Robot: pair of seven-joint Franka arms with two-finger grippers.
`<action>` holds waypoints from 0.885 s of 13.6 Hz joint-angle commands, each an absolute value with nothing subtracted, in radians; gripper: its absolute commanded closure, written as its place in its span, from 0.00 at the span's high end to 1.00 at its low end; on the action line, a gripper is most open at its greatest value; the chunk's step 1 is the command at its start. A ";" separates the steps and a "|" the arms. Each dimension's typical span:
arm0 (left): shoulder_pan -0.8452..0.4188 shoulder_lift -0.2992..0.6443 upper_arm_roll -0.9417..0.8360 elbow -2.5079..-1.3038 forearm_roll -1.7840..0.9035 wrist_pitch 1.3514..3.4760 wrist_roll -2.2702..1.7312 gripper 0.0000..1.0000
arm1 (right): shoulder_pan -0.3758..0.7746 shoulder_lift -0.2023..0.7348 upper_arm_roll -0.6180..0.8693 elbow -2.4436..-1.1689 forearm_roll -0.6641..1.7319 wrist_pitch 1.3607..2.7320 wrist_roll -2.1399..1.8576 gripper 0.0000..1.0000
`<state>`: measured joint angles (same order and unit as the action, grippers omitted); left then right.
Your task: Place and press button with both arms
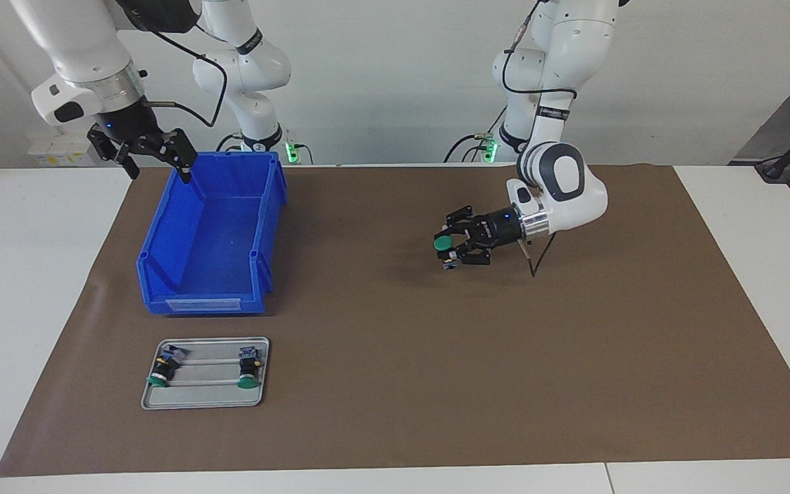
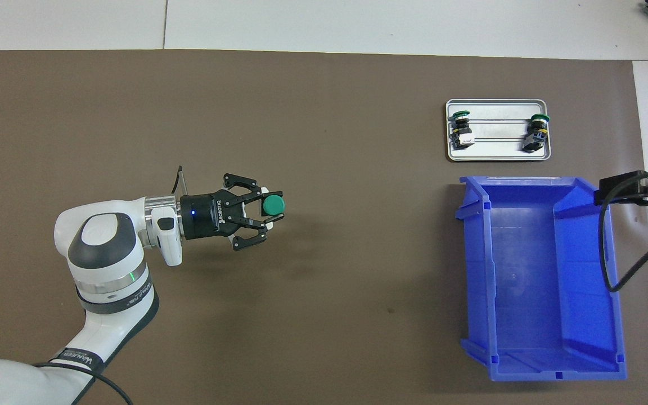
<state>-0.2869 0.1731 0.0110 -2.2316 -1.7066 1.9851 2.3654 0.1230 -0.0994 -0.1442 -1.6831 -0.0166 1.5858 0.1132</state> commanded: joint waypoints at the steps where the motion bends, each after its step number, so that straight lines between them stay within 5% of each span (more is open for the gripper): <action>1: -0.296 0.215 0.023 -2.223 -1.744 1.947 2.445 0.00 | 0.107 -0.115 -0.147 -1.701 0.021 1.588 0.097 1.00; 12: -0.298 0.356 0.025 -2.210 -1.781 1.965 2.614 0.00 | 0.123 -0.089 -0.147 -1.638 0.006 1.534 0.094 1.00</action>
<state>-0.2869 0.3144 0.0162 -2.2309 -1.7504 1.9692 2.5653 0.1258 -0.0919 -0.1450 -1.6454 -0.0063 1.5482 0.1132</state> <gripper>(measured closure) 0.595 0.000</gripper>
